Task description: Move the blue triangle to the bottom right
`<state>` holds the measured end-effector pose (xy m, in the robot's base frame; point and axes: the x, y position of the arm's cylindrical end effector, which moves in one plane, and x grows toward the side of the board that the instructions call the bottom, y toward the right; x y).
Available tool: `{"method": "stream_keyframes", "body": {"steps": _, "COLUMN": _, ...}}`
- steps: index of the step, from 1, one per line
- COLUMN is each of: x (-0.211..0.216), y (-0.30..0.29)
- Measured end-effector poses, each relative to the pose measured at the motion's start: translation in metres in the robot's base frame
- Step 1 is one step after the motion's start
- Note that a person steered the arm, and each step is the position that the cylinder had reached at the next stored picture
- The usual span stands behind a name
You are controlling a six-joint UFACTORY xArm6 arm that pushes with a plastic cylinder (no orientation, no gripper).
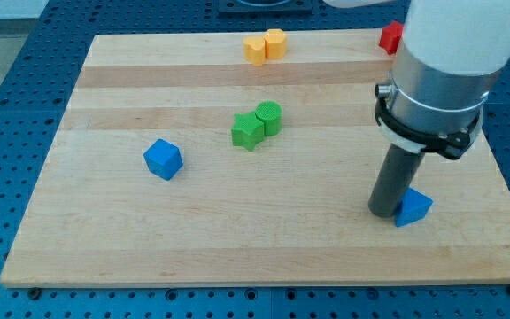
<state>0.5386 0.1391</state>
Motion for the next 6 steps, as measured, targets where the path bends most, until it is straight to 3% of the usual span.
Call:
{"method": "stream_keyframes", "body": {"steps": 5, "x": -0.023, "y": 0.045}}
{"method": "stream_keyframes", "body": {"steps": 6, "x": -0.013, "y": 0.055}}
